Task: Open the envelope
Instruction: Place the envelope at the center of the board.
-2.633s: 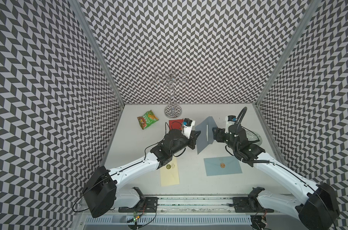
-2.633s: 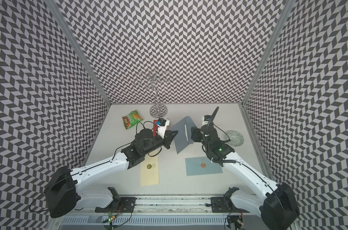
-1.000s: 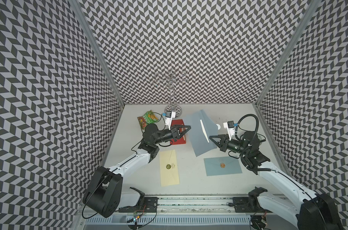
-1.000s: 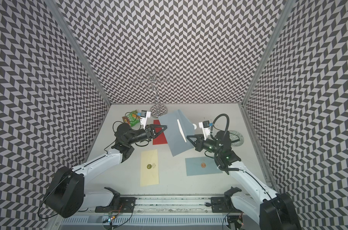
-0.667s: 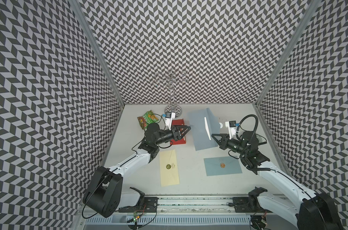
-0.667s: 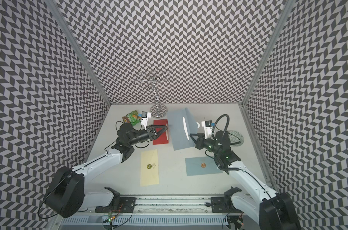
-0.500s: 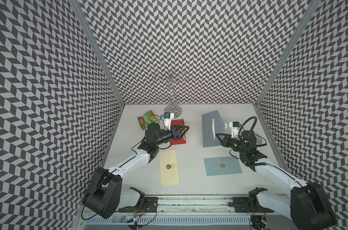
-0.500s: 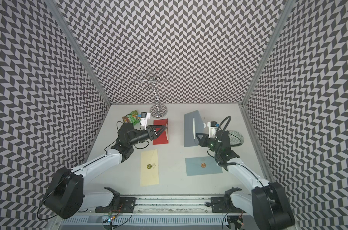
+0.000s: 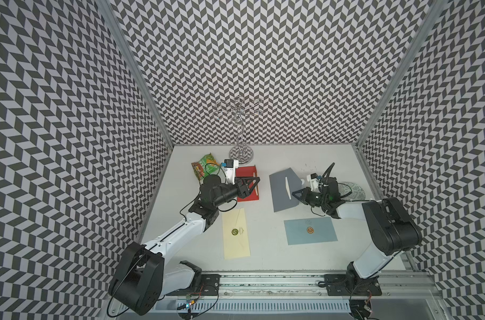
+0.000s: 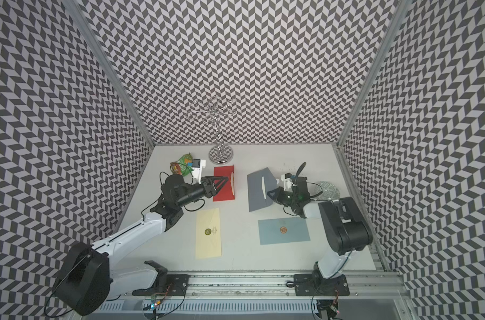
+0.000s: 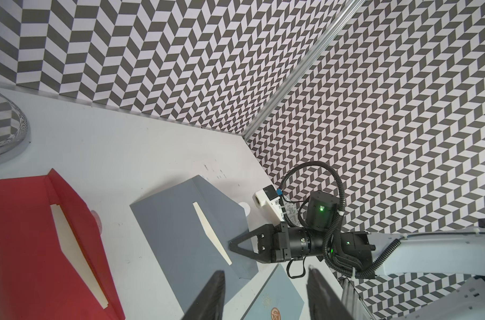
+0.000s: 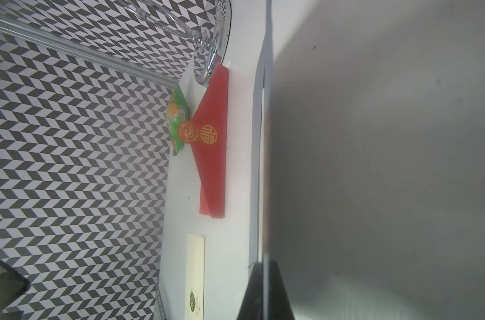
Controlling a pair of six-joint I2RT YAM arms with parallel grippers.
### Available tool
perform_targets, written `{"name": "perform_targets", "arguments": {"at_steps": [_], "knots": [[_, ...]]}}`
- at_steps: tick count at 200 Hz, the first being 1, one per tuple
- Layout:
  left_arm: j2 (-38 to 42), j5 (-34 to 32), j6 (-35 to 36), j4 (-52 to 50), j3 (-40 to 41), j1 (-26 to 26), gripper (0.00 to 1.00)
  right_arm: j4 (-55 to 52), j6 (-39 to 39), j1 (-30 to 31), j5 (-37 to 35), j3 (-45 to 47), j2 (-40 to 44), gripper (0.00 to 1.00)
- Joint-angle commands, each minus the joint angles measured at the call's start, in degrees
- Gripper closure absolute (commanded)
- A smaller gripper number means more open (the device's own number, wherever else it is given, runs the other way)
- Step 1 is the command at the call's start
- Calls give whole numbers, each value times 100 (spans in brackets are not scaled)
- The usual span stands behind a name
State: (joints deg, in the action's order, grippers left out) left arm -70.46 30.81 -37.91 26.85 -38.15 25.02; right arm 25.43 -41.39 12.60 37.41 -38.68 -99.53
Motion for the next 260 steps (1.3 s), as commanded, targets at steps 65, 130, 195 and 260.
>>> {"name": "perform_targets", "arguments": {"at_steps": [65,130,195,260], "knots": [[243,-57,109,-31,166,-3,50,165,36,251,-642,-1258,-1272,99],[306,-57,117,-43,203,12,50,-284,222,375,-712,-1608,-1566,91],[291,-24,151,-45,186,37,49,-653,344,375,-1014,-1233,-532,68],[229,14,214,-16,222,44,47,-1156,377,340,-1741,-73,1532,46]]}}
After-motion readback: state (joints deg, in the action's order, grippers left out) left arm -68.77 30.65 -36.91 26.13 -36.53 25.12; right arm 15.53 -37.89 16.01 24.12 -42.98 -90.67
